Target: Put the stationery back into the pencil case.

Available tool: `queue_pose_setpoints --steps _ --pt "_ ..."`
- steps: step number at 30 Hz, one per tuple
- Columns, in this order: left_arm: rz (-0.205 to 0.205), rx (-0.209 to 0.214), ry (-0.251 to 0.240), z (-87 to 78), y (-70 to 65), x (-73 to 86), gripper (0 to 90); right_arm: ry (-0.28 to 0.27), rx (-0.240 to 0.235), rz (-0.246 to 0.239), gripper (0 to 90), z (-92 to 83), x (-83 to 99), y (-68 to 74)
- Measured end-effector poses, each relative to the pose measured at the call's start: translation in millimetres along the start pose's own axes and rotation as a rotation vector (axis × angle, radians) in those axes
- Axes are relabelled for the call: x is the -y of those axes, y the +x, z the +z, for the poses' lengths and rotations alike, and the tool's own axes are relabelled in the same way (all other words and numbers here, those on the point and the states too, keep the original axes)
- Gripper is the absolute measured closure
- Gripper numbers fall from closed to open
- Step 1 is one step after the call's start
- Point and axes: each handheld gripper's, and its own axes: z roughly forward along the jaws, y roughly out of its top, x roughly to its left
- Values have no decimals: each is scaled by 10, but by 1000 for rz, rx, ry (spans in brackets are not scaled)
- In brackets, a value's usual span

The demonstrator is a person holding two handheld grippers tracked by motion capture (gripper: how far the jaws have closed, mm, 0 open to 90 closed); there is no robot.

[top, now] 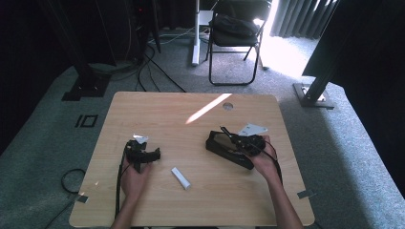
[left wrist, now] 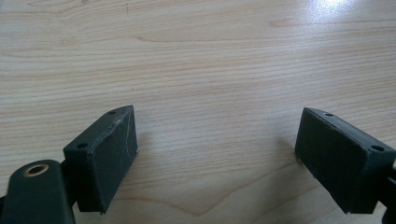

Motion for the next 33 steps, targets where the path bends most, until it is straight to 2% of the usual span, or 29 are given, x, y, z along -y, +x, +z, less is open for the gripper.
queue_pose_setpoints --steps 7,15,33 --pt "0 0 0 0 0 0 133 12 -13 -2 793 39 9 -38" --pt "0 0 0 0 0 0 133 39 -24 -26 793 95 32 -44" --pt "0 0 0 0 0 0 133 73 -56 -42 788 170 64 -14"
